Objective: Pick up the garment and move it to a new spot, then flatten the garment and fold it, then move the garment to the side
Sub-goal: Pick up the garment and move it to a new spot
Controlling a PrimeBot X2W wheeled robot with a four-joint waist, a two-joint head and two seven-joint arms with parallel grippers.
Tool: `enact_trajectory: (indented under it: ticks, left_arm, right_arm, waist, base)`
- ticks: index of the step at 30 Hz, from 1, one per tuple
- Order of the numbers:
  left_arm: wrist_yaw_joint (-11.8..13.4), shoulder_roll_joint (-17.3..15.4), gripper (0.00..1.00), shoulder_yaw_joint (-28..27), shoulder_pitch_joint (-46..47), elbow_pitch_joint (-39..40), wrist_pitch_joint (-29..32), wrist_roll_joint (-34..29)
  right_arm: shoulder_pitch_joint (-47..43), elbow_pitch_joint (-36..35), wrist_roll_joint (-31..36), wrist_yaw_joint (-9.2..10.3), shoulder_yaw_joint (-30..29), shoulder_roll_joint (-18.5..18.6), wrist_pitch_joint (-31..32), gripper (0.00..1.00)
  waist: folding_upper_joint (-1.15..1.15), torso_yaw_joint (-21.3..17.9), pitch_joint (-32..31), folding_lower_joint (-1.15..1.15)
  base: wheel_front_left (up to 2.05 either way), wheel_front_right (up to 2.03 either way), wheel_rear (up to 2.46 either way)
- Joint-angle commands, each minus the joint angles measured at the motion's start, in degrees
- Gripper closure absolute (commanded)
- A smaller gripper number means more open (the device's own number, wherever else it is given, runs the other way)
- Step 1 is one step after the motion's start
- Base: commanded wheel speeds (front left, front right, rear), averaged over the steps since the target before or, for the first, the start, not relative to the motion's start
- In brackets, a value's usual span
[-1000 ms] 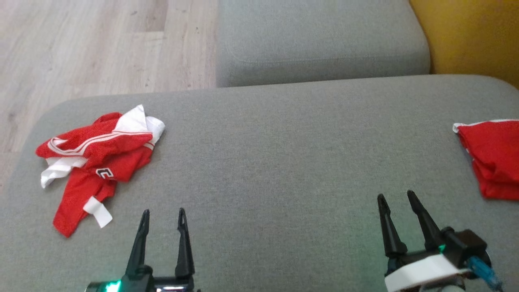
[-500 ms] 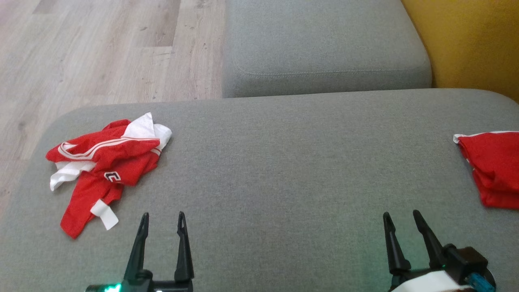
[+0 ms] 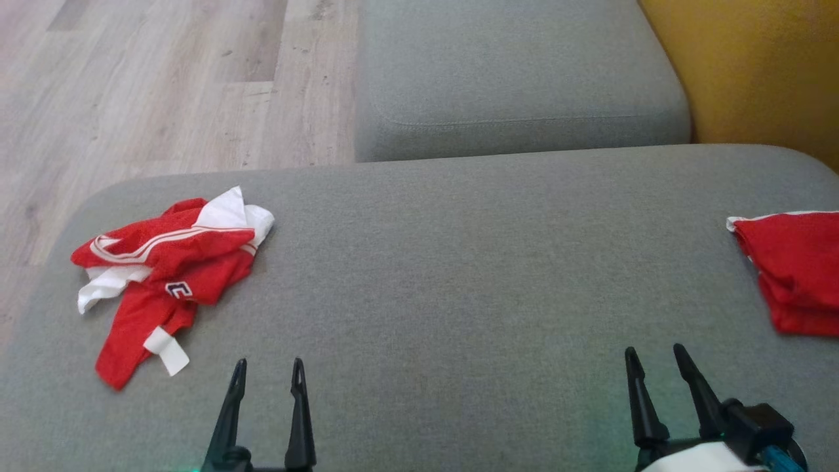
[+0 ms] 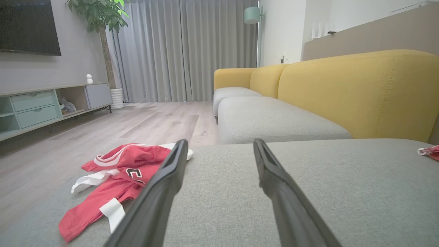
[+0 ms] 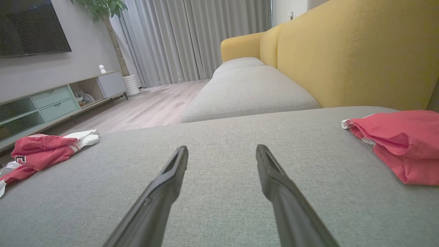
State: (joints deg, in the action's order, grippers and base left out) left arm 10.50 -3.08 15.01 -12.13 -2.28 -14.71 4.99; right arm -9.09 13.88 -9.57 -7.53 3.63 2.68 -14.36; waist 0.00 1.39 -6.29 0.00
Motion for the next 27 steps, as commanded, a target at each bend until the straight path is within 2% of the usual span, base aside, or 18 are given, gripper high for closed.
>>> enact_trajectory:
  ticks: [1,8,18,27]
  left_arm:
    - [-0.3,0.2,0.00,-1.9,2.0,1.3,-0.3,0.0]
    - [0.0,0.2,0.00,-2.1,2.4,1.4,-0.3,1.1]
    - [0.7,0.2,0.00,-2.9,2.6,2.5,-0.3,0.9]
    - [0.5,0.2,0.00,-4.6,3.5,3.3,-0.3,0.9]
  right_arm:
    - [0.8,-2.0,0.0,0.04,1.1,0.2,-0.6,0.00]
    - [0.2,-2.3,-0.3,0.04,2.0,0.2,-0.6,0.00]
    - [1.6,-2.4,0.1,0.04,3.6,0.2,-0.6,0.00]
    - [2.0,-2.2,0.9,0.04,4.0,0.3,-0.6,0.00]
  waist:
    - [0.00,0.6,0.0,0.00]
    - [0.00,5.9,1.1,0.00]
    - [0.00,19.6,4.0,0.00]
    - [0.00,25.9,6.1,0.00]
  base:
    - [0.00,0.00,0.00]
    - [0.00,0.00,0.00]
    - [0.00,0.00,0.00]
    - [0.00,0.00,0.00]
